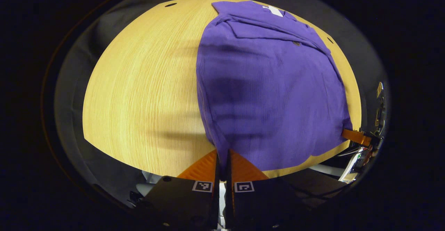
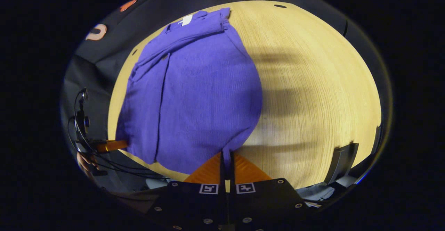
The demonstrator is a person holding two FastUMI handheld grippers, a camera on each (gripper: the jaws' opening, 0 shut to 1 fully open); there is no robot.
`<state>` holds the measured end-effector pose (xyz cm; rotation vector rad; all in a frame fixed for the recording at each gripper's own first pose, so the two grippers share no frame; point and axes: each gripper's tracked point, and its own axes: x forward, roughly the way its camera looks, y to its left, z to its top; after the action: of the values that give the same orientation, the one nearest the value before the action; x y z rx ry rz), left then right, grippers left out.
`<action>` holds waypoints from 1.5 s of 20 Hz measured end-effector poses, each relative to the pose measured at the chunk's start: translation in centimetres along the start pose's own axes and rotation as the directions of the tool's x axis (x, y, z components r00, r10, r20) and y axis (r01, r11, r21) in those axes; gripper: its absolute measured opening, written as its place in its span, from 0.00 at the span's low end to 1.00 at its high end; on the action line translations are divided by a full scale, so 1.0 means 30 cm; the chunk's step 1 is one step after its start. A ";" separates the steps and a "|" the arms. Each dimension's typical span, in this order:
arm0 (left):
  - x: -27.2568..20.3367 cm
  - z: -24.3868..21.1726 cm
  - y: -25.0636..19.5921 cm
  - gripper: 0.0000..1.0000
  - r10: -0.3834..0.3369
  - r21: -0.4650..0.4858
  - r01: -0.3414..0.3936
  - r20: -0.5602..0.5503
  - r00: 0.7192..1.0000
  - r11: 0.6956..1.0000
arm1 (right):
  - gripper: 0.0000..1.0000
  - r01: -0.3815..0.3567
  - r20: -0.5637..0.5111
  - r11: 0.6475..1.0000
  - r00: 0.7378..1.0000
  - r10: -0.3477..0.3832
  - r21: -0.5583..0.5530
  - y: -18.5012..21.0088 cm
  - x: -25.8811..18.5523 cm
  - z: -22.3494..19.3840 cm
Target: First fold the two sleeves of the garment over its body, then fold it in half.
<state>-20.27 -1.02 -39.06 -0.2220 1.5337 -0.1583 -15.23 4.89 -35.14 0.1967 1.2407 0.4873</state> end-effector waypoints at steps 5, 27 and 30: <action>-0.100 0.114 -0.033 0.07 0.007 -0.019 -0.005 0.064 0.998 1.000 | 0.04 -0.093 0.075 0.995 0.993 0.096 -0.036 0.080 -0.094 0.156; -0.477 0.989 -0.264 0.07 -0.098 0.279 -0.016 0.390 0.916 0.960 | 0.04 -0.017 0.398 0.988 0.914 0.077 -0.152 0.286 -0.347 0.828; -0.467 1.101 -0.242 0.07 -0.086 0.327 -0.052 0.393 0.916 0.944 | 0.04 0.025 0.407 0.983 0.912 0.052 -0.181 0.296 -0.335 0.938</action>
<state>12.53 -3.24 -22.94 0.0047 1.0723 -0.3600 6.61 11.41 -13.85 0.1420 0.7770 0.5368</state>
